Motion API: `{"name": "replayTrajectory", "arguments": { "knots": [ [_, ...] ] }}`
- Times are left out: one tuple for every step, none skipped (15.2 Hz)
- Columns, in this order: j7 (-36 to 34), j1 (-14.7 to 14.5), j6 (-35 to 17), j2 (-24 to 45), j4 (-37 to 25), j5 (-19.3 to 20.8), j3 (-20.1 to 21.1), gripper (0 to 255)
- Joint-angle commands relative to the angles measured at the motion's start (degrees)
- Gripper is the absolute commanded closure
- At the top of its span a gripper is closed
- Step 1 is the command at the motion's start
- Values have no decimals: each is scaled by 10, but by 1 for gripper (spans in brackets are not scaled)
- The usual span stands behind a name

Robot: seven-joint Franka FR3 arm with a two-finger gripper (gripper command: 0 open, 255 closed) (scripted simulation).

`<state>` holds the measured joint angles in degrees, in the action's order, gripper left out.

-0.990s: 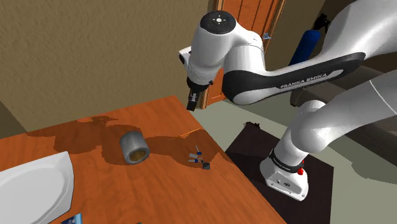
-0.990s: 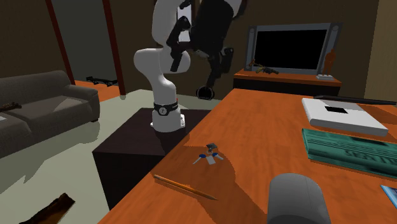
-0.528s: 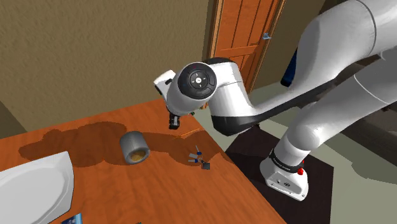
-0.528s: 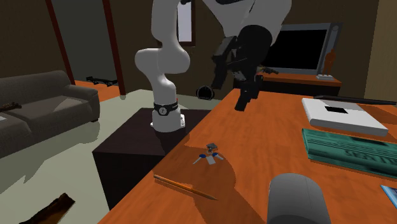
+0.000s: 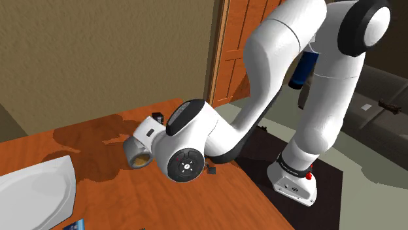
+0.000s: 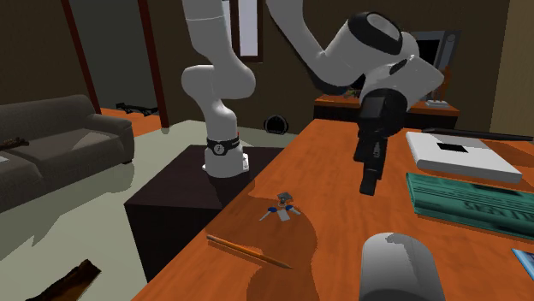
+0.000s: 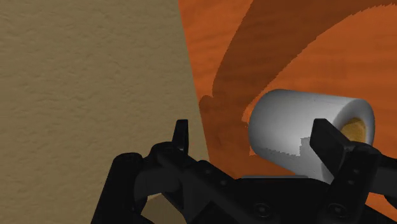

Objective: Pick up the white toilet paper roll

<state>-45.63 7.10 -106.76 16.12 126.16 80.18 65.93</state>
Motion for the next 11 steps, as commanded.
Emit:
{"name": "replayTrajectory", "arguments": {
  "knots": [
    [-16,-69,58,67,-21,85,-39,0],
    [-19,-99,81,96,-31,118,-58,0],
    [-20,-128,100,121,-42,150,-78,0],
    [-20,-155,118,146,-52,181,-97,0],
    [-19,-181,134,169,-62,210,-116,0],
    [-19,-183,134,171,-63,212,-118,0],
    [-23,-187,136,177,-64,216,-122,0],
    [-27,-190,138,184,-65,220,-126,0],
    [-32,-194,140,190,-66,225,-130,0],
    [-36,-197,142,197,-67,229,-134,0],
    [-40,-201,144,203,-68,233,-138,0]
  ]
}}
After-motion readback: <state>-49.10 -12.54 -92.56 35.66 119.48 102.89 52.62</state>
